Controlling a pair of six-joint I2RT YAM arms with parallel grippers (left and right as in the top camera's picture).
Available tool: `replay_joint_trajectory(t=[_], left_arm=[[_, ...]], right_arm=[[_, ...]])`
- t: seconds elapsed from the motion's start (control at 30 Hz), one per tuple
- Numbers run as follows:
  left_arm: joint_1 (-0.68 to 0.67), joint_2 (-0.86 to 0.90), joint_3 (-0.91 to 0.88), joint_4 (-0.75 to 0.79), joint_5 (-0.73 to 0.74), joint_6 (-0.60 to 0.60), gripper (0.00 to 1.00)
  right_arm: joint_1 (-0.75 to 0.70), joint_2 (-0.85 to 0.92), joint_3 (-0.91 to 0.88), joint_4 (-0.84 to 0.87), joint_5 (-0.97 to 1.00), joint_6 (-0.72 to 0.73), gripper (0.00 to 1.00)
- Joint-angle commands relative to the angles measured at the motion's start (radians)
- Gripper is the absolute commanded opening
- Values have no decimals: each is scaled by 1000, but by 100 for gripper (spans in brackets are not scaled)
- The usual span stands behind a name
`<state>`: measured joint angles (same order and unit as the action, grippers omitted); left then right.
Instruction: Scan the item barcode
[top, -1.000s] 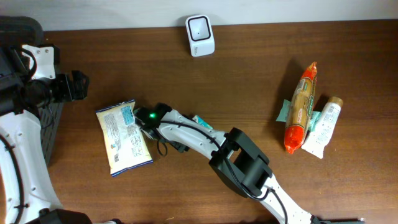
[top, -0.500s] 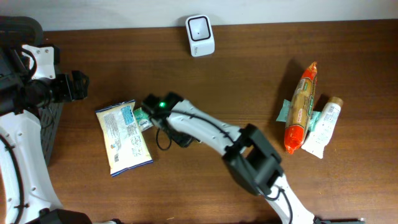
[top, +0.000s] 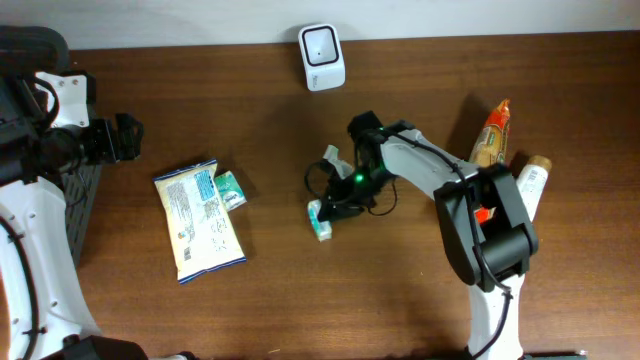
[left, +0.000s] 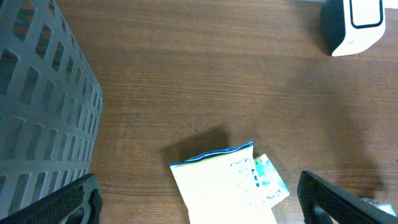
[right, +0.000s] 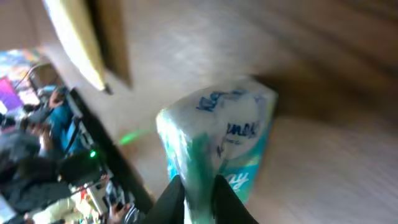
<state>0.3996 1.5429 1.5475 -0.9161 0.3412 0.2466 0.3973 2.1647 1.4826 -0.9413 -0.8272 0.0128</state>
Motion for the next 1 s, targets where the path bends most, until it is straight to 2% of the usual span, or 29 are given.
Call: replay_joint_trajectory(t=[0.0, 0.1, 0.17, 0.3, 0.4, 0.5, 0.53, 0.63, 0.73, 0.8, 0.87, 0.9, 0.97], left_arm=[[3, -6, 5, 2, 10, 10, 99], [3, -6, 5, 2, 11, 10, 99], [3, -6, 5, 2, 11, 10, 99], [3, -6, 5, 2, 10, 10, 99], [3, -6, 5, 2, 10, 10, 99], [3, -6, 5, 2, 11, 10, 99], [3, -6, 5, 2, 10, 10, 99], [3, -6, 5, 2, 10, 10, 99], [3, -6, 5, 2, 11, 10, 99], [3, -6, 5, 2, 10, 10, 99], [3, -6, 5, 2, 11, 10, 99], [3, -6, 5, 2, 10, 10, 99], [3, -6, 5, 2, 10, 10, 99]], right_arm=[[-6, -8, -5, -14, 242, 82, 31], [-13, -10, -1, -31, 362, 82, 44], [-39, -10, 49, -74, 394, 70, 46], [-113, -11, 344, -348, 392, -12, 54], [-68, -10, 309, -424, 330, -4, 56], [10, -10, 169, -338, 330, 76, 59], [47, -10, 108, -263, 327, 128, 60], [69, -10, 57, -183, 354, 187, 59], [69, -10, -18, -48, 361, 318, 58], [67, -10, -45, -19, 360, 341, 43], [58, -10, -45, -19, 360, 345, 10], [53, -10, -43, -23, 360, 345, 4], [31, -23, -35, -27, 360, 344, 4]])
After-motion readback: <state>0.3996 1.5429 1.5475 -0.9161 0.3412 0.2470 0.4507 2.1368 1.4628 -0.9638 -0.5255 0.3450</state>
